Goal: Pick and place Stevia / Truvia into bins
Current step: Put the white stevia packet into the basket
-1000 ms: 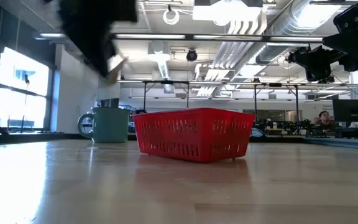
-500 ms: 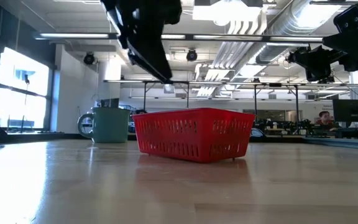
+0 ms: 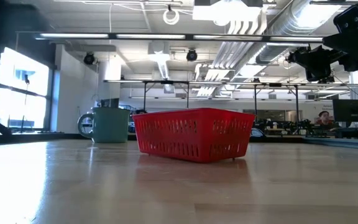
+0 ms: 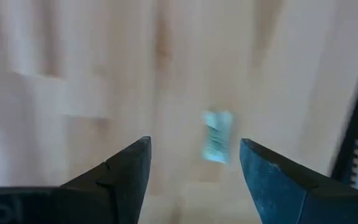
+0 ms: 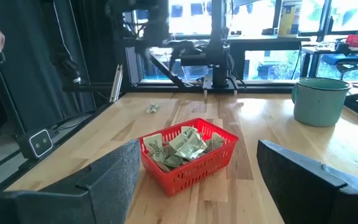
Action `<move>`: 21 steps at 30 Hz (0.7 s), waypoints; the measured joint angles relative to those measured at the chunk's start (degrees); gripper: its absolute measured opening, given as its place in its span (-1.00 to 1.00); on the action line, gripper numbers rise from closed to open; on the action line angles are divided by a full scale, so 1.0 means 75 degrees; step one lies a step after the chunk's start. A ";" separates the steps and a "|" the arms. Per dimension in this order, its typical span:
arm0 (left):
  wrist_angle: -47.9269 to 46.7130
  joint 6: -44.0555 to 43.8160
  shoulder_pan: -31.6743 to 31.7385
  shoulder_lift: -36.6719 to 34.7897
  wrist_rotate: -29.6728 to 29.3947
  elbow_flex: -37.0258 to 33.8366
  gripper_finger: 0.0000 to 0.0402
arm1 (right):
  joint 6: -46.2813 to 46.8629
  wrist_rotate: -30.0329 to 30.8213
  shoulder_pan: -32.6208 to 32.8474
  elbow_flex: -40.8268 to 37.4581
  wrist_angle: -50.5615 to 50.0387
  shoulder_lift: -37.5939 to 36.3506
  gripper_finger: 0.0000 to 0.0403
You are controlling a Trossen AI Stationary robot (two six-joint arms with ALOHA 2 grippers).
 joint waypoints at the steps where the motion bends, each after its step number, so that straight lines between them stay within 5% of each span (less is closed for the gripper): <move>1: 0.0170 -0.0334 -0.0323 0.0000 0.0027 -0.0116 0.39 | 0.0000 0.0000 0.0001 0.0001 0.0000 0.0000 0.55; 8: 0.2205 -0.2269 -0.1772 0.0023 -0.0531 -0.1297 0.33 | -0.0001 0.0002 0.0000 0.0001 0.0000 0.0006 0.55; 21: 0.4128 -0.2792 -0.1904 0.0020 -0.0784 -0.3173 0.27 | -0.0002 0.0000 0.0000 -0.0001 0.0001 0.0006 0.55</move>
